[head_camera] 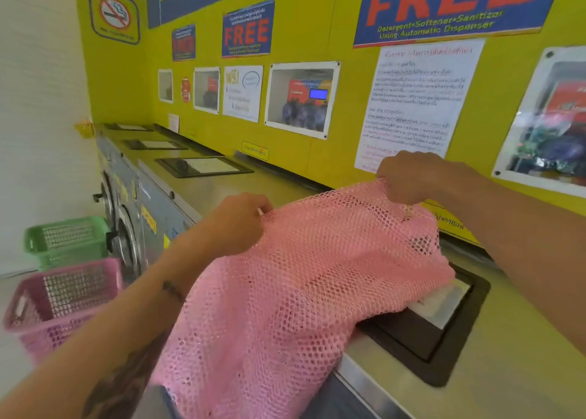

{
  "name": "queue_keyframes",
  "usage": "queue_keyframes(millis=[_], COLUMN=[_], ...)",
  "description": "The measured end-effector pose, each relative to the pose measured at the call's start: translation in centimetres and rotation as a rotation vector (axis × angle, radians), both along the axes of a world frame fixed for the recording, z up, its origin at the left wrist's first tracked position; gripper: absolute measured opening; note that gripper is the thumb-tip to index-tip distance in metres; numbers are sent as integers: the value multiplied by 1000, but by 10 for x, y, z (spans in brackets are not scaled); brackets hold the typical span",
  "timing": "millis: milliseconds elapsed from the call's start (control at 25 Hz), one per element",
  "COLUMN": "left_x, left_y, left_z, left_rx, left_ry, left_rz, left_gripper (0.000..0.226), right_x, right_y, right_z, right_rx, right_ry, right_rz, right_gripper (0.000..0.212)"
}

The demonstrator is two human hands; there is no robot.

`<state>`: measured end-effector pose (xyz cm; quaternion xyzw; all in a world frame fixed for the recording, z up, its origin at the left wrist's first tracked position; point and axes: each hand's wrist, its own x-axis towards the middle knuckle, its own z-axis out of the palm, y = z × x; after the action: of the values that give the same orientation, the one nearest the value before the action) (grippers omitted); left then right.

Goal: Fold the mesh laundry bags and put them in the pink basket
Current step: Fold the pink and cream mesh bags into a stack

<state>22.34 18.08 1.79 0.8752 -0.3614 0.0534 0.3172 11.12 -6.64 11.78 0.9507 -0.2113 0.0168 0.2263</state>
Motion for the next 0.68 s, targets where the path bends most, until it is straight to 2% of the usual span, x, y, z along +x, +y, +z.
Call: queue_keyframes(millis=[80,240,320,360,440,520,600,680], left_x=[23,63,79,84,80,62,49,55], left_y=[-4,-11,-19,-24,-39,-50,-58,-65], left_z=[-3,-8,-11,-15,-29,-41,-52,-57], left_rx=[-43,-150,-123,-77,-15,22,243,435], left_ry=[6,4,-4,-65,-258,-291,-145,-38], left_rz=[-9,-6,40,82,103,-129,-356,-398], left_gripper=[35,31,30,32,40,40,52,64], right_x=[20,64,86,98,114,117,109,89], right_y=[-6,-18,-18,-18,-16,-6,2,8], right_z=[-6,-6,-14,-22,-43,-56,-65,-77], right_rx=[-47,-101,-105,-82,16,215,351,400], right_ry=[-53,-122,-169,-183,-212,-240,-161,-45], right_rz=[-7,-51,-71,-77,-119,-126,-125,-154], right_gripper=[11,26,16,7,38,51,43,43])
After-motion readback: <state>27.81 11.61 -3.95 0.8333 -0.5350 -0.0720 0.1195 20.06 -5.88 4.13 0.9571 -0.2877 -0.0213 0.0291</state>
